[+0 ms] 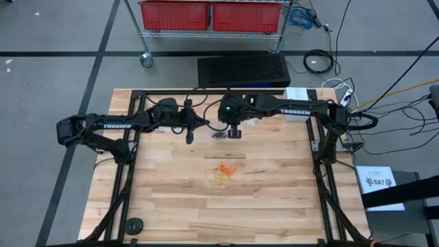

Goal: Sort rubber bands
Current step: Put the black rubber band into the open transparent zip bag

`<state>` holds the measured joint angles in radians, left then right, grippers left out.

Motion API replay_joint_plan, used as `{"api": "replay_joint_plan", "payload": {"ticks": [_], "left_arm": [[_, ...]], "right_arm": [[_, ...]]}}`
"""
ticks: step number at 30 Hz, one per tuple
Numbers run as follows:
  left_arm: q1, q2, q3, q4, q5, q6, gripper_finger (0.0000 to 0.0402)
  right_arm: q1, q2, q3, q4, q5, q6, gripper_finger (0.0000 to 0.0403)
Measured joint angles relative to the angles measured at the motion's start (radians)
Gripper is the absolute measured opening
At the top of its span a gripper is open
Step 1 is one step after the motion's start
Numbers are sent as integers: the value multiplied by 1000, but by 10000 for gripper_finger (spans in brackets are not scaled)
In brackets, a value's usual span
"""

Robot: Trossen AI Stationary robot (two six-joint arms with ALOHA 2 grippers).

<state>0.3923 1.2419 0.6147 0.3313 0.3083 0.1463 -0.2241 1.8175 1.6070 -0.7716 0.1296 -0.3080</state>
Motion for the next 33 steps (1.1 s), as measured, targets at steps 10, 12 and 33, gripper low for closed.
{"api": "replay_joint_plan", "payload": {"ticks": [10,12,33], "left_arm": [[0,0,0,0,-4,-1,3],[0,0,0,0,-4,-1,3],[0,0,0,-1,-37,-2,3]], "right_arm": [[15,1,0,-6,-5,10,0],[16,7,0,-4,-15,16,0],[13,50,2,78,-189,40,0]]}}
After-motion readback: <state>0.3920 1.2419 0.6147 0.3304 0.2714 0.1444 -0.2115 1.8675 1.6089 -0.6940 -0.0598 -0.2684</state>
